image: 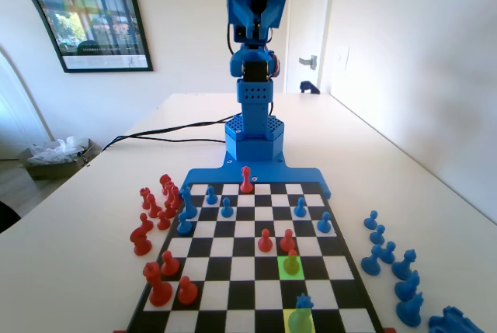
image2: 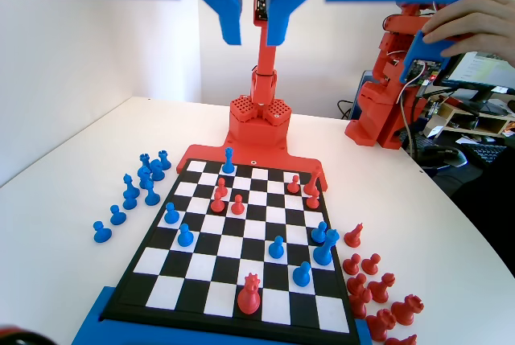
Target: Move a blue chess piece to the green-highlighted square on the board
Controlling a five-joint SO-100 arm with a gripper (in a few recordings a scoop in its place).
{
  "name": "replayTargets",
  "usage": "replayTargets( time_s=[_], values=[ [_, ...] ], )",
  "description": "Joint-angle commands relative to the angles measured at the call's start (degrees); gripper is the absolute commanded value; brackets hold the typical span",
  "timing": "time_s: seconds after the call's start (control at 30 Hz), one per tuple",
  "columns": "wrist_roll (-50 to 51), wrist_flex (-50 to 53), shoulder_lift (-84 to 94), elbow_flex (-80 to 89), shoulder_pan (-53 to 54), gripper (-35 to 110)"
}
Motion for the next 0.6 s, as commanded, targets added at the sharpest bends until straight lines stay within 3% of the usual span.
replayTargets(
  time_s=[0.0, 0.57],
  values=[
    [-0.6, -1.0, 1.2, 0.5, 0.4, 1],
    [-0.6, -1.0, 1.2, 0.5, 0.3, 1]
  ],
)
